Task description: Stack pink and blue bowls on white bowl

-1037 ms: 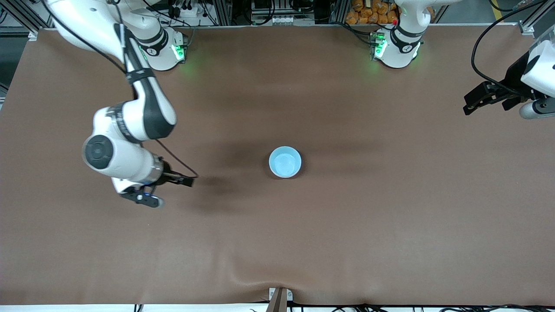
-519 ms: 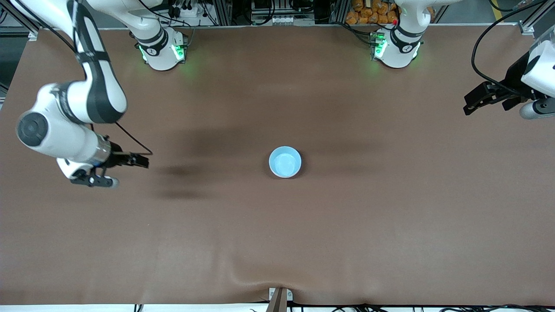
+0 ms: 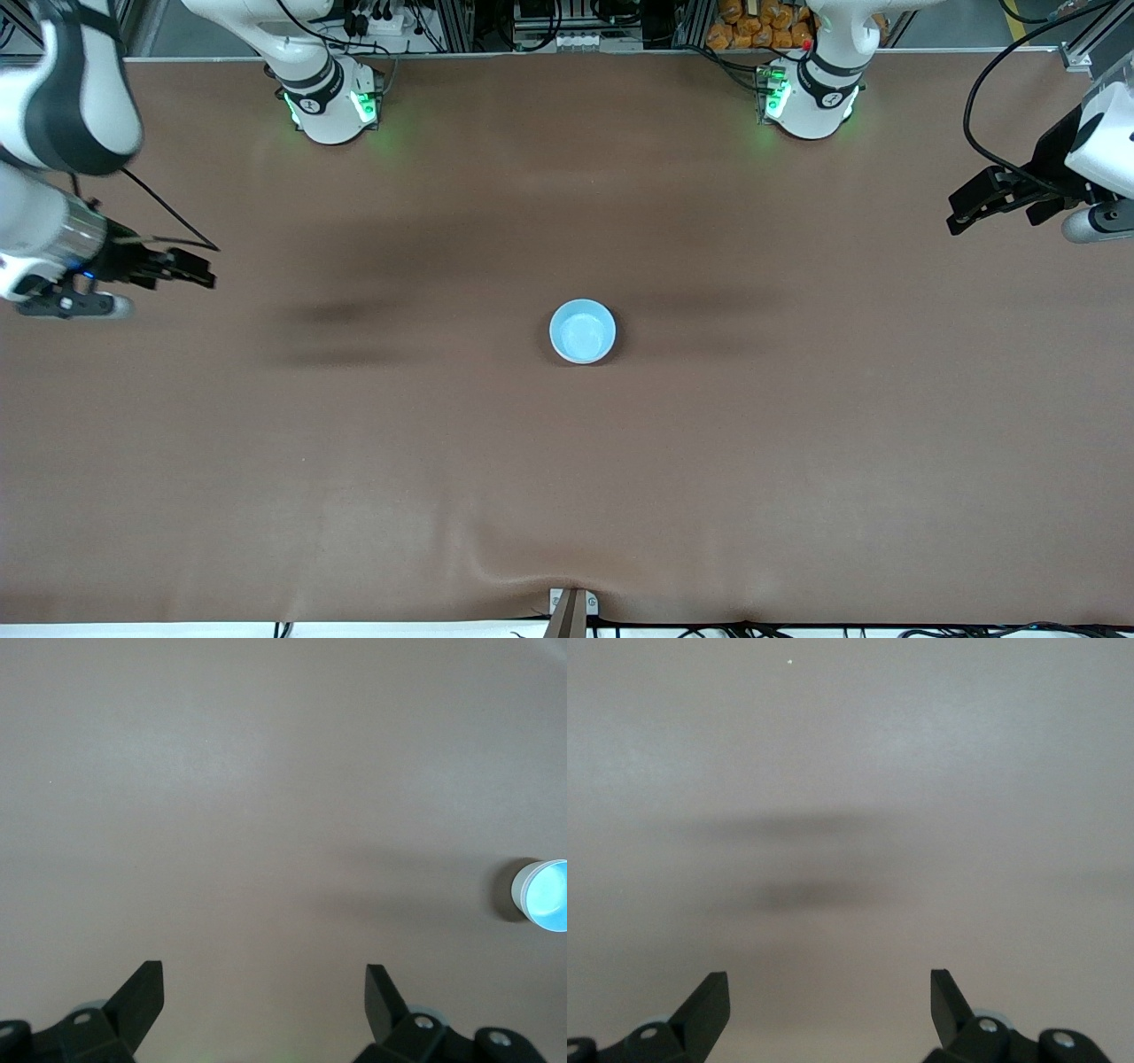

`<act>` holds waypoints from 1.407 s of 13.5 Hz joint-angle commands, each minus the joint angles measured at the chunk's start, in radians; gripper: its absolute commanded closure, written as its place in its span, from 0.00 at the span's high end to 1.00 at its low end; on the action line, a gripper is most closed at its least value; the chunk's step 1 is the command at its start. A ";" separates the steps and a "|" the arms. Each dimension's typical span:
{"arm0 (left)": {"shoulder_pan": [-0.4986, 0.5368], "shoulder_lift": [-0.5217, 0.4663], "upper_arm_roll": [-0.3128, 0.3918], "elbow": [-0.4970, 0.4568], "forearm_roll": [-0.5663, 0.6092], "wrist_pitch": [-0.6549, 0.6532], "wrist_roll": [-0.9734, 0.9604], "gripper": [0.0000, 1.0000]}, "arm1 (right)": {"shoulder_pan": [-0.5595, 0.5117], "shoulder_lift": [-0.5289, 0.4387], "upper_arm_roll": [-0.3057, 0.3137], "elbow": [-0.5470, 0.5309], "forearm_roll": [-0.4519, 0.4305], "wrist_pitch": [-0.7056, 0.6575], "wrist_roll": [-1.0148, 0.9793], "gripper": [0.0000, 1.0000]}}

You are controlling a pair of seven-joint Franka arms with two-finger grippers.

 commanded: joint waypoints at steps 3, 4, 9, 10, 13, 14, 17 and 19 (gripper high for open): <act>-0.002 -0.008 0.002 0.008 -0.015 -0.029 0.020 1.00 | -0.013 0.000 0.019 0.300 -0.015 -0.321 0.058 1.00; -0.002 -0.008 0.002 0.008 -0.015 -0.031 0.020 1.00 | -0.011 0.001 0.020 0.352 -0.015 -0.362 0.058 1.00; 0.001 -0.006 0.003 0.006 -0.015 -0.031 0.020 1.00 | -0.014 0.006 0.019 0.452 -0.021 -0.407 0.116 1.00; 0.001 -0.006 0.003 0.008 -0.015 -0.031 0.023 1.00 | -0.013 0.006 0.019 0.452 -0.025 -0.407 0.144 1.00; 0.001 -0.006 0.003 0.008 -0.015 -0.031 0.034 1.00 | -0.011 0.006 0.020 0.451 -0.025 -0.409 0.151 1.00; 0.001 -0.006 0.003 0.008 -0.015 -0.033 0.035 1.00 | -0.011 0.006 0.020 0.449 -0.025 -0.409 0.143 1.00; 0.001 -0.006 0.003 0.011 -0.015 -0.031 0.035 1.00 | -0.013 0.006 0.020 0.449 -0.027 -0.407 0.141 1.00; 0.001 -0.006 0.003 0.011 -0.015 -0.031 0.035 1.00 | -0.011 0.007 0.020 0.449 -0.028 -0.404 0.140 1.00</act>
